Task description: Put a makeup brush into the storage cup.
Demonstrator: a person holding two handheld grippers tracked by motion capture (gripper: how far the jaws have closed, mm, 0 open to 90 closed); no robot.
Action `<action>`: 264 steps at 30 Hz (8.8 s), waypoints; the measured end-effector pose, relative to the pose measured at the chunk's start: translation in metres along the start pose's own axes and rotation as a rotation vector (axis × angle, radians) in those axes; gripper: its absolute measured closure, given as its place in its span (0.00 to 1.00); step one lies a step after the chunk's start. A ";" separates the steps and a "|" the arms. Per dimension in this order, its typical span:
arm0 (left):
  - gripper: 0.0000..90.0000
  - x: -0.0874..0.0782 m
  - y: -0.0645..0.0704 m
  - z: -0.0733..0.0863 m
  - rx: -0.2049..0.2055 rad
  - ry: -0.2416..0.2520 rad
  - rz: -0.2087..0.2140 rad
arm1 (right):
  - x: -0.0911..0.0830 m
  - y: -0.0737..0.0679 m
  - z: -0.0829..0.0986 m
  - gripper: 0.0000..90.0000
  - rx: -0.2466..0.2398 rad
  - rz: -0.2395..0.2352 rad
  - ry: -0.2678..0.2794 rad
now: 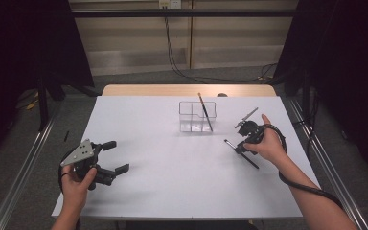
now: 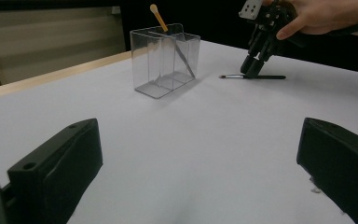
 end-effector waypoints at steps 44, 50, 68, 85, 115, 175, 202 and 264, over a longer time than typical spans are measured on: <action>0.00 -0.001 -0.001 0.000 -0.002 0.001 -0.005 | 0.000 0.001 0.003 0.94 0.074 -0.001 0.108; 0.00 -0.001 -0.001 0.000 -0.002 0.002 -0.005 | -0.006 0.001 0.001 0.94 0.124 -0.019 0.264; 0.00 -0.001 -0.001 0.000 -0.008 0.011 -0.009 | -0.031 0.001 -0.001 0.94 0.272 -0.028 0.777; 0.00 -0.003 -0.001 0.000 -0.004 0.011 -0.014 | -0.042 -0.002 -0.010 0.94 0.299 -0.012 0.998; 0.00 -0.004 -0.001 0.000 0.000 0.009 -0.011 | -0.054 -0.002 -0.040 0.94 0.294 0.028 1.143; 0.00 -0.002 -0.002 0.003 -0.007 0.006 -0.002 | -0.059 0.008 -0.081 0.94 0.292 0.028 1.242; 0.00 -0.003 -0.002 0.003 -0.003 0.004 0.000 | -0.051 0.010 -0.093 0.94 0.282 0.041 1.237; 0.00 -0.005 -0.001 0.006 -0.015 0.009 -0.002 | -0.035 0.008 -0.109 0.94 0.240 0.036 1.212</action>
Point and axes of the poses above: each handheld gripper's, and its own axes: x roughly forward along the jaws, z roughly out of its underside, y roughly to its right, the point moved 2 cm from there along x, roughly forward along the jaws, and after that the axes turned 5 degrees about z, right-handed, at the moved point
